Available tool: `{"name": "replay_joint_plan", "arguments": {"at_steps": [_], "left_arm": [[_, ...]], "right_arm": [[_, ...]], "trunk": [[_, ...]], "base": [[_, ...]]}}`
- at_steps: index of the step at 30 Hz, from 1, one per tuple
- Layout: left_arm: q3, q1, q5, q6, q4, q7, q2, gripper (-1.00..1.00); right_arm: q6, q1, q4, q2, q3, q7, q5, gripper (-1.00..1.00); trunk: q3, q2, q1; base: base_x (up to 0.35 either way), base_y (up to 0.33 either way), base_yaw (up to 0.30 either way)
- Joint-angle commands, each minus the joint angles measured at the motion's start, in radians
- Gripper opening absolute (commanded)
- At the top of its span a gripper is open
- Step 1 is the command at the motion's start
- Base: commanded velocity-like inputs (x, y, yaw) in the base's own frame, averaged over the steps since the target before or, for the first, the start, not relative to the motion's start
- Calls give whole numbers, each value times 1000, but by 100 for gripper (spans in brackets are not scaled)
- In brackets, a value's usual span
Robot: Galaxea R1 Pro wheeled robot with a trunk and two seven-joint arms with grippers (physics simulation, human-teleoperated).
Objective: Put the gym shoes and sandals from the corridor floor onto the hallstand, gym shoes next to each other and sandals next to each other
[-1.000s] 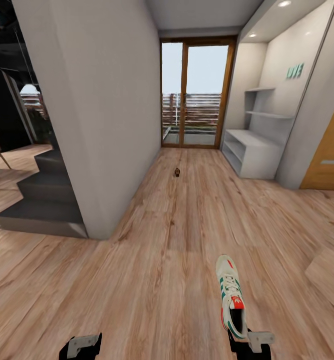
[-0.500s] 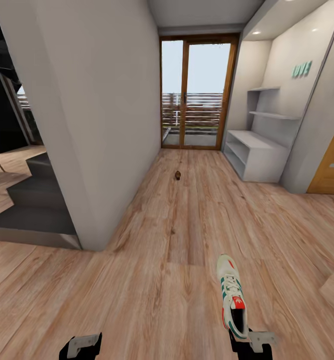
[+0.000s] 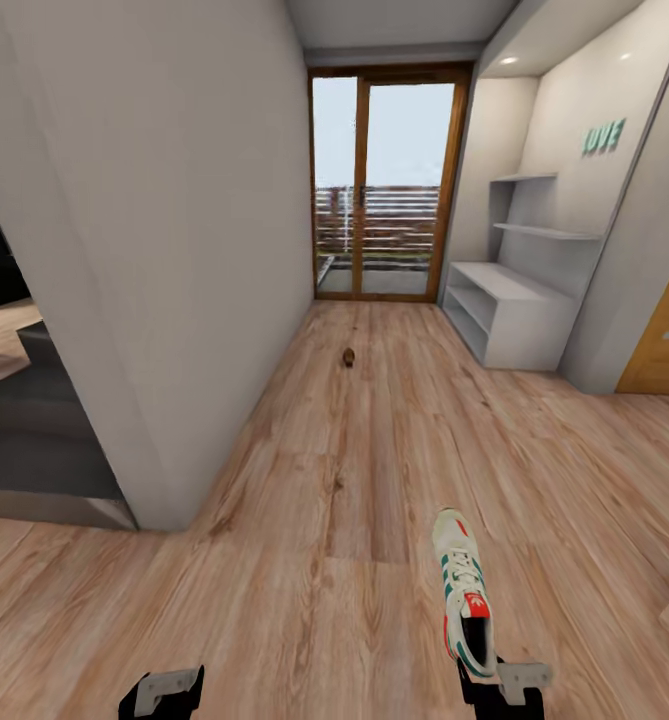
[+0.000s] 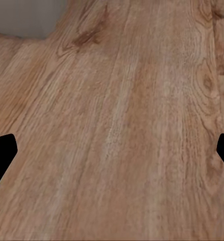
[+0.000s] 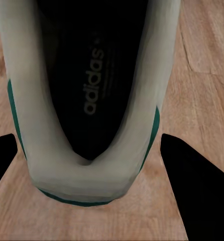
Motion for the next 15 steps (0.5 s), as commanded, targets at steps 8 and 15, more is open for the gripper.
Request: {"name": "replay_joint_plan", "arguments": {"at_steps": [8, 15], "left_arm": [[1, 0, 9, -2, 1, -5, 0, 100], [1, 0, 9, -2, 1, -5, 0, 100]], "right_arm": [[-4, -1, 1, 1, -3, 1, 6, -100], [-3, -1, 2, 1, -3, 1, 6, -100]], "trunk": [[-1, 0, 0], [-1, 0, 0]], "base": [[340, -72, -43], [340, -34, -2]]}}
